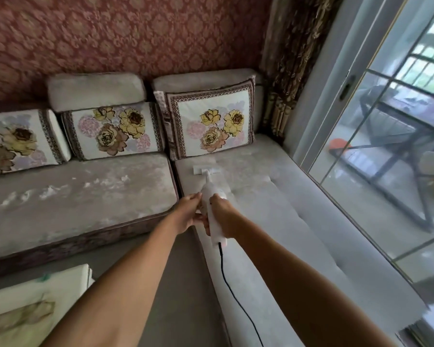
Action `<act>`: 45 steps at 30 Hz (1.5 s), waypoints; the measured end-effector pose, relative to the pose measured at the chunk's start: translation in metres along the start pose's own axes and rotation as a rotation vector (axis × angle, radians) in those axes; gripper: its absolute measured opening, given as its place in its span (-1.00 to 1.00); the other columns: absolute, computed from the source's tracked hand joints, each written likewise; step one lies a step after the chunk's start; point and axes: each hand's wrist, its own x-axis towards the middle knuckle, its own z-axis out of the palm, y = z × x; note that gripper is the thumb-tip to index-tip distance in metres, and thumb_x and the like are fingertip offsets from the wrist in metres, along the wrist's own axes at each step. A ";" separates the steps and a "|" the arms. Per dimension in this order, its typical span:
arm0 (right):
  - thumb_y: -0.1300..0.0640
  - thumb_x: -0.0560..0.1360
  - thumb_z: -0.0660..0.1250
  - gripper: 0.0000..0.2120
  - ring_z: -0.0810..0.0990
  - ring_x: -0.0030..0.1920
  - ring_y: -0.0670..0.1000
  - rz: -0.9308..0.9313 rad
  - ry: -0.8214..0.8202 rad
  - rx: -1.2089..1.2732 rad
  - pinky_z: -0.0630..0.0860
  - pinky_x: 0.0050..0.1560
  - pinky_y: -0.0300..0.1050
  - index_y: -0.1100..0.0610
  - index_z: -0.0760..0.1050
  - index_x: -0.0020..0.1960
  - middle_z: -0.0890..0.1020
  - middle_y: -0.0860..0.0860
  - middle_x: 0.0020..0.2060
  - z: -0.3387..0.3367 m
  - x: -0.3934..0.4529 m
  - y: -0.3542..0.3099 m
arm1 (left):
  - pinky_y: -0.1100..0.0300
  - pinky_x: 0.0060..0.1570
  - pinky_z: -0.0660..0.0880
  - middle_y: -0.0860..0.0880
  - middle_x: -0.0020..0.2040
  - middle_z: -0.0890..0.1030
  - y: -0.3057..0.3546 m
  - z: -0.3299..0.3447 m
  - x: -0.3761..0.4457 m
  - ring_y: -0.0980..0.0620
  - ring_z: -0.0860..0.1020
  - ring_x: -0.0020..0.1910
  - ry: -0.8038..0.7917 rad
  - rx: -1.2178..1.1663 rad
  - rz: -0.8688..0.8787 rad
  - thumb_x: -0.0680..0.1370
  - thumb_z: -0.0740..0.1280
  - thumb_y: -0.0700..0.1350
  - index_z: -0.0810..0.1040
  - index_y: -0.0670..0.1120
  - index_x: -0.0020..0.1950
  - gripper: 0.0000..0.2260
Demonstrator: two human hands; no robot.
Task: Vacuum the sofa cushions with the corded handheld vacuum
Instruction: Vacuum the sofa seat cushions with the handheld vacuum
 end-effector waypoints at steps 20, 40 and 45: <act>-0.23 0.64 -0.03 -0.47 0.43 -0.42 0.05 0.068 0.053 0.058 0.40 -0.46 -0.17 0.23 0.42 -0.03 0.46 0.12 -0.35 0.057 0.042 -0.052 | 0.11 -0.30 0.53 -0.12 -0.03 0.56 0.040 -0.056 0.054 -0.09 0.56 -0.14 -0.033 -0.034 -0.070 0.68 0.15 0.08 0.50 -0.08 0.27 -0.69; -0.31 0.45 0.02 -0.30 0.55 -0.13 0.20 -0.109 0.071 -0.016 0.54 -0.03 0.14 0.25 0.46 0.23 0.58 0.23 -0.11 -0.003 -0.007 0.020 | 0.20 -0.45 0.54 -0.12 -0.09 0.58 -0.003 0.021 -0.044 -0.01 0.55 -0.25 0.062 -0.091 -0.004 0.68 0.10 0.14 0.49 -0.18 0.29 -0.56; -0.30 0.41 0.02 -0.26 0.58 -0.09 0.21 -0.150 0.018 -0.105 0.59 0.10 0.16 0.27 0.43 0.28 0.61 0.26 -0.01 -0.001 -0.017 0.030 | 0.20 -0.44 0.54 -0.08 -0.17 0.54 -0.004 0.021 -0.070 0.00 0.50 -0.27 0.116 -0.115 0.030 0.69 0.11 0.07 0.47 -0.11 0.26 -0.68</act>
